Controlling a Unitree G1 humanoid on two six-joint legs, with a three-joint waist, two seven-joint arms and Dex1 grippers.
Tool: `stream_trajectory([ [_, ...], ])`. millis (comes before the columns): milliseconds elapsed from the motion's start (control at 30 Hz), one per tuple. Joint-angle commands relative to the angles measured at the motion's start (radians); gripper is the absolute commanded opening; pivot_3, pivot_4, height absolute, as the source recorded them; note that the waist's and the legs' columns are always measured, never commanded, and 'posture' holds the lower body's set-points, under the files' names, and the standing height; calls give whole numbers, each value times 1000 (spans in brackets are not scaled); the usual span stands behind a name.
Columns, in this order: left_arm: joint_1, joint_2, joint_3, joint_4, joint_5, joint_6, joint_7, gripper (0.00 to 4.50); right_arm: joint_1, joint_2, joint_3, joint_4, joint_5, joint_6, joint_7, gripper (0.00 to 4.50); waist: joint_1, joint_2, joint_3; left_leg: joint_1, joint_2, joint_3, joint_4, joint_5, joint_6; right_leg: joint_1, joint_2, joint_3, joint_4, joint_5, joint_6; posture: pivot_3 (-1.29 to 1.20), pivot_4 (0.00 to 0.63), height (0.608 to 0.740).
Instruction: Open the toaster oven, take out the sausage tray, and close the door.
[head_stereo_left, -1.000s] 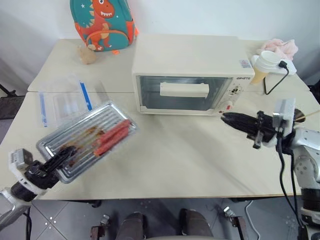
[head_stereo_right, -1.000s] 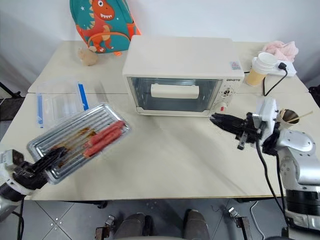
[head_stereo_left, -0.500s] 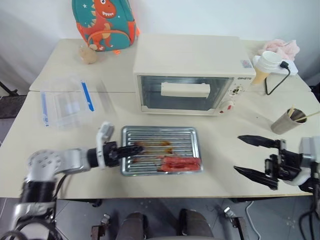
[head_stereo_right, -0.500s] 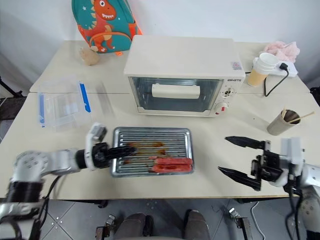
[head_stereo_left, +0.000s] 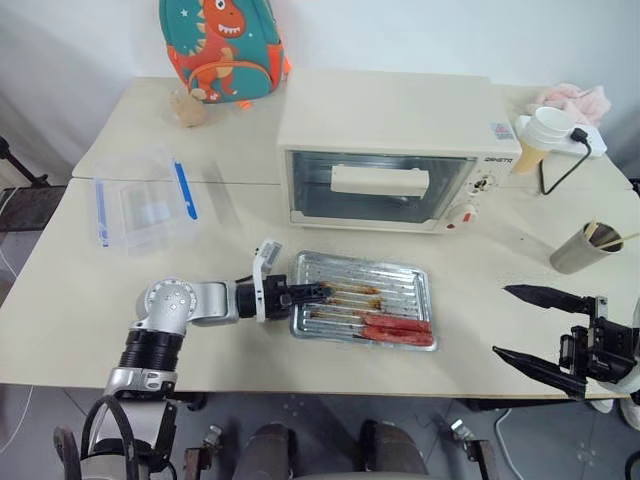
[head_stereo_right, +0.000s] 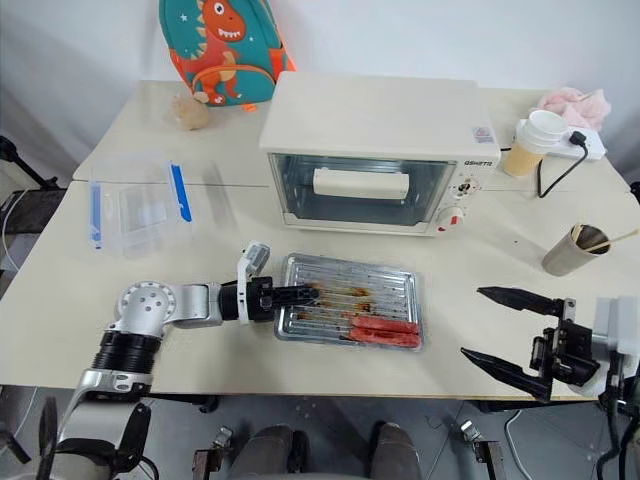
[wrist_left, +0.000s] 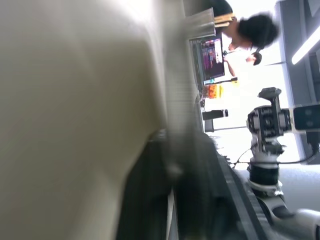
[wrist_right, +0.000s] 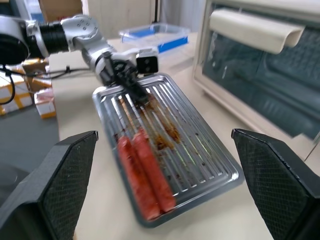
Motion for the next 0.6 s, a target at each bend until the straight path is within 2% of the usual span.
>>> stream_trajectory([
  [33,-4,9,6,-28,58,-9,-52,1829,-9,-8,-9,-1,-8,-23,-2,4500,-2,0,0,0,0,0,0,0,0,0,0,0,0,0,0,0,150,740],
  [200,38,90,46,-101,130,-57,-114,3376,-31,-10,9,2,-8,-6,-8,4500,-12,0,0,0,1,-1,0,0,0,0,0,-1,1,0,0,0,150,740],
  [333,116,233,5,-215,249,-222,-307,4485,-34,-20,13,-6,22,36,-4,4500,-18,0,0,1,2,-1,-1,0,-1,-1,1,0,1,0,0,0,150,740],
  [433,256,377,127,-272,300,-461,-578,4485,-44,-25,29,-23,46,74,-6,4500,-21,0,0,0,2,0,-1,0,-1,-3,1,1,1,0,-1,0,150,740],
  [567,384,457,198,-246,425,-771,-777,4485,-75,-4,56,-38,53,75,-25,4500,-17,0,0,-2,2,1,-2,-1,-1,-5,1,1,0,0,-1,0,150,740],
  [600,424,456,234,-220,482,-915,-808,4485,-91,8,76,-53,60,78,-36,4500,-12,1,0,-2,2,2,-2,-1,-1,-5,1,1,-1,0,-2,0,150,740],
])
